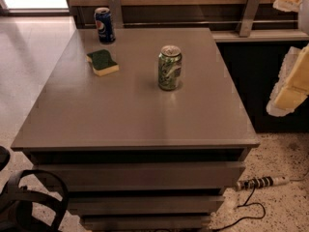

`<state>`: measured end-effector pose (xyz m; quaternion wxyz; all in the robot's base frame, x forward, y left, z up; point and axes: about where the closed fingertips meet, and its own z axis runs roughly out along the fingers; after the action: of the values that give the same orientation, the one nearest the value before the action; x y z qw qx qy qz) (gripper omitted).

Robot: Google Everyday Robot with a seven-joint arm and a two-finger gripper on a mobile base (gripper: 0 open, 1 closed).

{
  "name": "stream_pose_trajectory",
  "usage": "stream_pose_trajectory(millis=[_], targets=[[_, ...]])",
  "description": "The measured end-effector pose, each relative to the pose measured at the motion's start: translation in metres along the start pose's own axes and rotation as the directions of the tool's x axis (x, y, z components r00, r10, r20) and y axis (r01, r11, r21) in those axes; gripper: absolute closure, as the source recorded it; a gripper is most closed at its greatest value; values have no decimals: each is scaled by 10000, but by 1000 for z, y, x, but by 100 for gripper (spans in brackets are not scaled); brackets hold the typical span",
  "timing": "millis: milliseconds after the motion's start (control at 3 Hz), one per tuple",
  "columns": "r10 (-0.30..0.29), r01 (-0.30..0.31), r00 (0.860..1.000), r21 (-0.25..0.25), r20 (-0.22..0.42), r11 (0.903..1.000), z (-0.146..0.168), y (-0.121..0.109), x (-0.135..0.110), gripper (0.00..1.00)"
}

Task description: Knock green can over

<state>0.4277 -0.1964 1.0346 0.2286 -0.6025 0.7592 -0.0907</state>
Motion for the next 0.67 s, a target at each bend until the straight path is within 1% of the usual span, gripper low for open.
stream_pose_trajectory(millis=[333, 667], targets=[[0, 0, 10000, 0, 0, 10000, 0, 0, 0, 0], [-28, 24, 9993, 114, 373, 9999, 1, -12, -3, 0]])
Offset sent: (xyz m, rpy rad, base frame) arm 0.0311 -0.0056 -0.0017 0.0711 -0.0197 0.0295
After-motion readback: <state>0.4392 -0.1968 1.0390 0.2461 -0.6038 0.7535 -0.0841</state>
